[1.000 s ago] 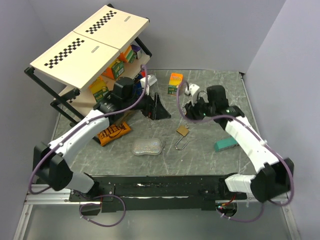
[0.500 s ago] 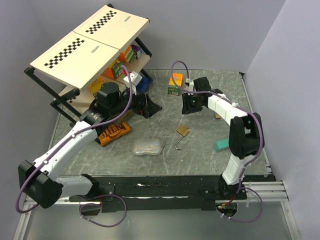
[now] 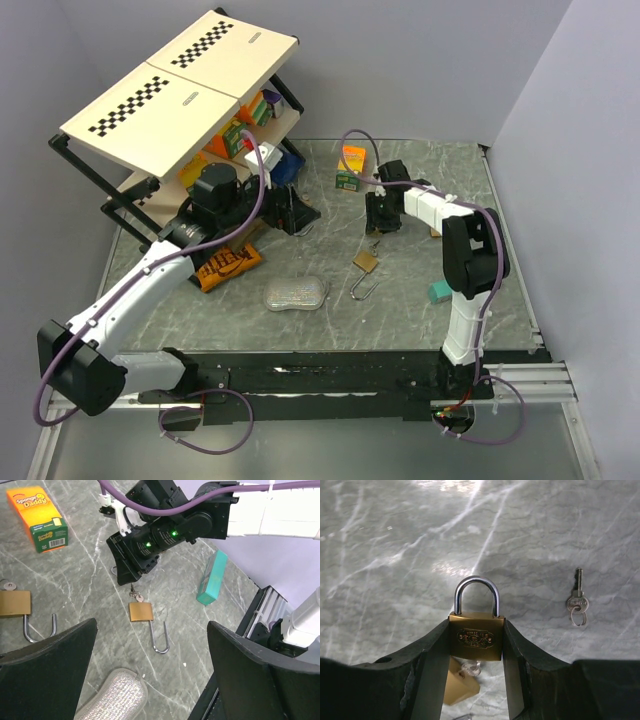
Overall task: Lock with the key
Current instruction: Place the lock at the center of the board.
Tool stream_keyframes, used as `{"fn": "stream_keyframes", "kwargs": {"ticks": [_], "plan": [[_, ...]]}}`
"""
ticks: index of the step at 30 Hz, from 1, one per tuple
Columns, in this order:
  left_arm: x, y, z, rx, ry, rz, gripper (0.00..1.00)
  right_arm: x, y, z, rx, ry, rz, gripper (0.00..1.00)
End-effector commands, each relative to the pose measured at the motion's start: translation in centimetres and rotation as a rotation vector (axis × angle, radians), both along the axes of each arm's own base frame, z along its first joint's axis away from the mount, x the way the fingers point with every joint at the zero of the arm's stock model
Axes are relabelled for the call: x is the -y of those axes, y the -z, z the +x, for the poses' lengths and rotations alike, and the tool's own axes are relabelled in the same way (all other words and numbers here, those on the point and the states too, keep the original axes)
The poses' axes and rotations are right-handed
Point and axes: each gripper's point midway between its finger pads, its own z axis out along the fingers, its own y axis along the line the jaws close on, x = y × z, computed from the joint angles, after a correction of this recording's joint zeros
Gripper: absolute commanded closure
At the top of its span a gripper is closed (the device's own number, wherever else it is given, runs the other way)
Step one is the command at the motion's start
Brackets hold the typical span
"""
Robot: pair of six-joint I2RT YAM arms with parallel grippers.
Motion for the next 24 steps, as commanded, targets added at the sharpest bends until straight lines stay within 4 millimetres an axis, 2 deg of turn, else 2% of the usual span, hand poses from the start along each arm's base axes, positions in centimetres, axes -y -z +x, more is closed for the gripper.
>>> {"fn": "stream_keyframes", "kwargs": {"ticks": [1, 3, 8, 12, 18, 22, 24], "plan": [[0.1, -0.5, 0.5, 0.018, 0.012, -0.018, 0.04, 0.3, -0.8, 2.2, 0.051, 0.073, -0.013, 0.71], [0.0, -0.3, 0.6, 0.015, 0.016, -0.017, 0.04, 0.6, -0.4, 2.3, 0.045, 0.095, -0.031, 0.65], [-0.3, 0.0, 0.7, 0.014, 0.024, -0.011, 0.04, 1.0, 0.3, 2.3, 0.027, 0.131, -0.049, 0.61], [-0.3, 0.2, 0.9, 0.001, 0.033, -0.014, 0.04, 1.1, 0.8, 2.1, 0.01, 0.149, -0.053, 0.41], [-0.5, 0.1, 0.8, -0.004, 0.04, -0.019, 0.04, 1.1, 1.0, 2.3, 0.003, 0.151, -0.056, 0.38], [-0.4, 0.0, 0.6, 0.007, 0.053, -0.02, 0.04, 0.6, 0.1, 2.4, 0.023, 0.118, -0.036, 0.36], [-0.3, 0.0, 0.3, 0.015, 0.079, -0.018, 0.04, 0.2, -1.4, 2.6, 0.058, 0.084, -0.017, 0.32]]}}
